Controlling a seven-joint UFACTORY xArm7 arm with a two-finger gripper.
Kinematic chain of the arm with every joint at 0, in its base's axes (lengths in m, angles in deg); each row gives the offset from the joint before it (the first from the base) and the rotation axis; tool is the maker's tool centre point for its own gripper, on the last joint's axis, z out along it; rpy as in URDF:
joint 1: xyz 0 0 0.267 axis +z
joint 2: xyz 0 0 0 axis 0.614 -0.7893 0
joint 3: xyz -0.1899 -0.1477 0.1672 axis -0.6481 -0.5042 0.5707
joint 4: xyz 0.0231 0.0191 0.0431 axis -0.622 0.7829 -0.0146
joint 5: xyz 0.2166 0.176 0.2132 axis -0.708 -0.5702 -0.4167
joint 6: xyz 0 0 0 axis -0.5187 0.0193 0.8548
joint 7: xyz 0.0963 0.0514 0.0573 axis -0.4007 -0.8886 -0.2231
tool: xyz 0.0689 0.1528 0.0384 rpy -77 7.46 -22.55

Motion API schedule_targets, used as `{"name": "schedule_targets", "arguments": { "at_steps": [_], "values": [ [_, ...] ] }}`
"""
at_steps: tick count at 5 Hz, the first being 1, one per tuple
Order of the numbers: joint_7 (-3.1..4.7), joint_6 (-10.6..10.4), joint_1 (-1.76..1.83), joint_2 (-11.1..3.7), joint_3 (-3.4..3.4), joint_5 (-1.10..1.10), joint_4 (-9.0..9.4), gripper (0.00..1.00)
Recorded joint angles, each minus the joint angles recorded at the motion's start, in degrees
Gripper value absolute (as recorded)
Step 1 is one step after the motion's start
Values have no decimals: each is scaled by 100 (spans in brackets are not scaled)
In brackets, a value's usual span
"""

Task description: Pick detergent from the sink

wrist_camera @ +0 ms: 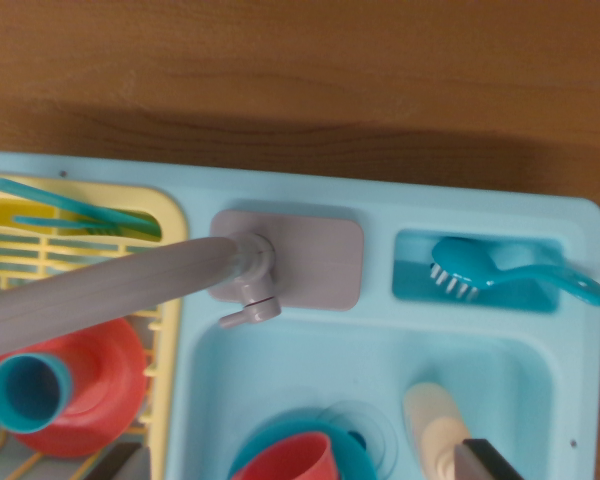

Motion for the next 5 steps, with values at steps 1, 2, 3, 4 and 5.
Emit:
{"name": "schedule_targets", "arguments": {
  "at_steps": [1, 2, 3, 4, 5],
  "values": [
    [187, -246, -48, -71, -37, -57, 205, 0],
    [187, -246, -48, -71, -37, -57, 205, 0],
    [386, -509, -100, -148, -75, -117, 424, 0],
    [386, -509, -100, -148, -75, -117, 424, 0],
    [597, -787, -154, -228, -117, -181, 656, 0]
  ]
}}
